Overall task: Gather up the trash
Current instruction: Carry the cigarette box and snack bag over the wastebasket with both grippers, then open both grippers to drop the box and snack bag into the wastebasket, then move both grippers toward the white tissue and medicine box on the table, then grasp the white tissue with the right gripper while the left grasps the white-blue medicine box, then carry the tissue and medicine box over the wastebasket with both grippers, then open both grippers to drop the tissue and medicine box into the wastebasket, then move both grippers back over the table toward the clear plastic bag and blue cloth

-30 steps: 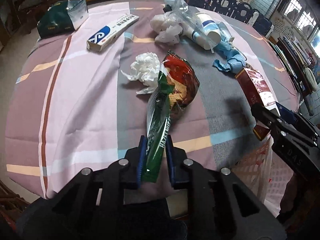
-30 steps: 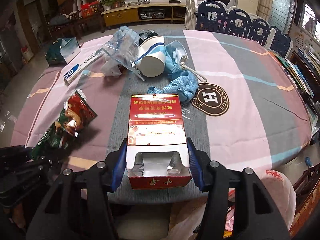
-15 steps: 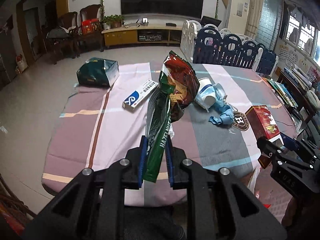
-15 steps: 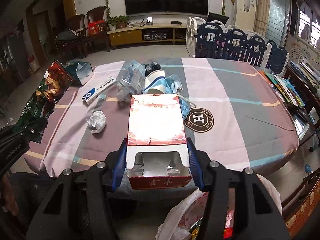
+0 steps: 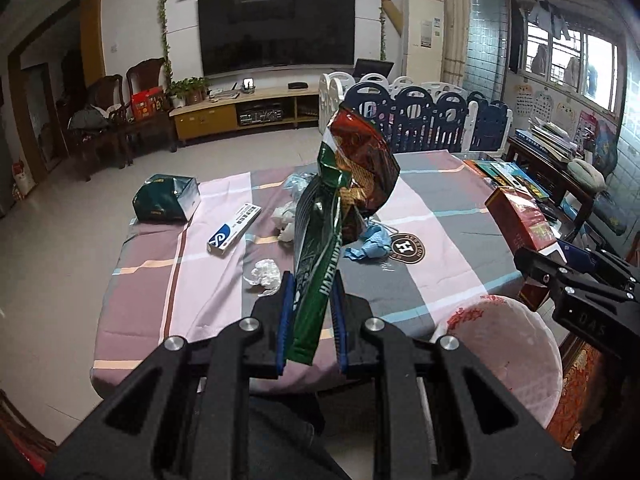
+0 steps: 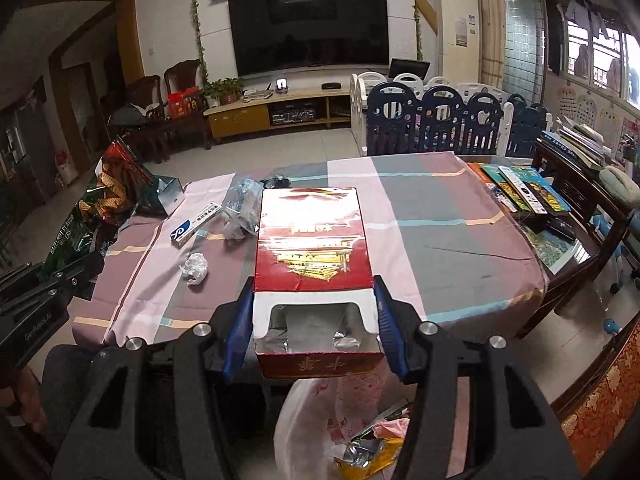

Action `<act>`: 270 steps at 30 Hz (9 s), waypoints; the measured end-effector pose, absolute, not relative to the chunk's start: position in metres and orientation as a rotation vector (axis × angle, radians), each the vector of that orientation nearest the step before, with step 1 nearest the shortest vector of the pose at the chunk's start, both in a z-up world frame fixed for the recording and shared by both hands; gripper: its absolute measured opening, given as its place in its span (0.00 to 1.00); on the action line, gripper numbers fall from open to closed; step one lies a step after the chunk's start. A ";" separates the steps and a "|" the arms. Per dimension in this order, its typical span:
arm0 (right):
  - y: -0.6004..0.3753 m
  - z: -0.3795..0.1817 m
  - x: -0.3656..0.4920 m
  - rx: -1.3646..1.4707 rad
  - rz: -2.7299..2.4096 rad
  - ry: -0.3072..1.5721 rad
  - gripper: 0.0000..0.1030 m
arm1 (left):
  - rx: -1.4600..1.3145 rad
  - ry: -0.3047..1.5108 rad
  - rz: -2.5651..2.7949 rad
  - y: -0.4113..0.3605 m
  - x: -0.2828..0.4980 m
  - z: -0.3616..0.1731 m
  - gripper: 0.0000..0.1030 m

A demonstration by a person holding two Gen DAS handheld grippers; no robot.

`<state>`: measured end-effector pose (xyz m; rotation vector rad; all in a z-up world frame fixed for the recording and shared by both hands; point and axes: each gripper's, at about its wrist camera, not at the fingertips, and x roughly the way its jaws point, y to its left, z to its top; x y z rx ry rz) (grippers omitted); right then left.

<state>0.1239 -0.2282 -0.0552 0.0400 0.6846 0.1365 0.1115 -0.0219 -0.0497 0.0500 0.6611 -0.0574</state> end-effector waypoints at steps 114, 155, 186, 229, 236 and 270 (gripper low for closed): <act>-0.134 -0.174 0.274 0.131 0.282 1.043 0.25 | 0.032 0.907 -0.044 0.121 0.357 -0.172 0.47; -0.229 -0.054 0.096 0.046 0.109 0.755 0.25 | -0.026 0.605 -0.028 0.006 0.063 -0.040 0.47; -0.372 -0.140 0.066 0.326 -0.173 0.893 0.73 | 0.291 0.716 -0.492 -0.143 0.059 -0.093 0.47; -0.281 -0.112 0.141 0.252 0.088 0.780 0.96 | -0.015 0.845 -0.057 -0.011 0.137 -0.133 0.88; -0.164 -0.120 0.244 0.056 0.273 0.804 0.96 | -0.157 0.838 0.128 0.070 0.145 -0.134 0.88; -0.088 -0.173 0.292 -0.083 0.356 0.880 0.64 | -0.400 0.945 0.333 0.187 0.143 -0.191 0.89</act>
